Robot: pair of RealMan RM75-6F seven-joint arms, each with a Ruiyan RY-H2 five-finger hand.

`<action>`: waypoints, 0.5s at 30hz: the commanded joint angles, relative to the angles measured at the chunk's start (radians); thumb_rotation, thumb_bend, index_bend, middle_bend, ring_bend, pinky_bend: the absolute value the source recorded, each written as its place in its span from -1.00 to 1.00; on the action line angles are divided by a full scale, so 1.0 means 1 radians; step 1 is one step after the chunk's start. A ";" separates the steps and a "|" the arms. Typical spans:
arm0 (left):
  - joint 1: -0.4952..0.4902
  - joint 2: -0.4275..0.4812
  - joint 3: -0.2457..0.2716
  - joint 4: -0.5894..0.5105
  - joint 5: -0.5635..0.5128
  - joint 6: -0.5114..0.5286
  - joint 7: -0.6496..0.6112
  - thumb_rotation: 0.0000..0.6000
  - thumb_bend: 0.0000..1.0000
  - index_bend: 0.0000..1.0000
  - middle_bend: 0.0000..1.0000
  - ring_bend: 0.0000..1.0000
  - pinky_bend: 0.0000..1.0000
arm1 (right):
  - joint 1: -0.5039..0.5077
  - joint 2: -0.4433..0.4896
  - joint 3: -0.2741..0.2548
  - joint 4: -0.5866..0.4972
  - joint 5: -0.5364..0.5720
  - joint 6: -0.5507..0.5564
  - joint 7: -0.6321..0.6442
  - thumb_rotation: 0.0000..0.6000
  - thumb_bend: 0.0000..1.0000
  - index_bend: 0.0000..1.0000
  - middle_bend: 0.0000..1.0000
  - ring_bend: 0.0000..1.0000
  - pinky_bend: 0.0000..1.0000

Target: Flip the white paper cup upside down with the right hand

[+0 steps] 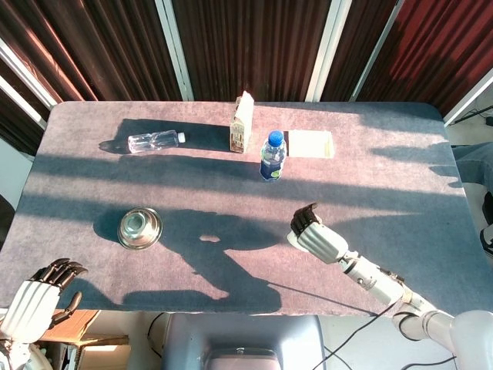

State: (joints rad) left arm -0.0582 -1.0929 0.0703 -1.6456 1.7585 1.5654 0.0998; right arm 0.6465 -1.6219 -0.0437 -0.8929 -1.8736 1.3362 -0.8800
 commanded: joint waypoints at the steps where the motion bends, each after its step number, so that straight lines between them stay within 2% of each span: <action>1: 0.000 0.000 0.000 0.000 0.001 0.000 0.001 1.00 -0.16 -0.31 -0.41 -0.58 -0.20 | 0.039 0.069 -0.003 -0.116 -0.047 -0.086 -0.205 1.00 0.56 0.54 0.05 -0.07 0.06; 9: 0.000 0.000 0.002 -0.001 0.002 -0.002 0.004 1.00 -0.16 -0.31 -0.41 -0.58 -0.20 | 0.064 0.072 0.012 -0.160 -0.045 -0.205 -0.385 1.00 0.56 0.57 0.06 -0.07 0.03; 15: 0.001 0.000 0.002 0.000 0.003 0.002 0.002 1.00 -0.16 -0.31 -0.41 -0.58 -0.20 | 0.063 0.052 0.019 -0.173 -0.023 -0.243 -0.387 1.00 0.56 0.57 0.06 -0.09 -0.01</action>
State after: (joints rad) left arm -0.0576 -1.0926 0.0723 -1.6458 1.7617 1.5670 0.1021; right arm 0.7092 -1.5665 -0.0266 -1.0627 -1.8998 1.0964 -1.2722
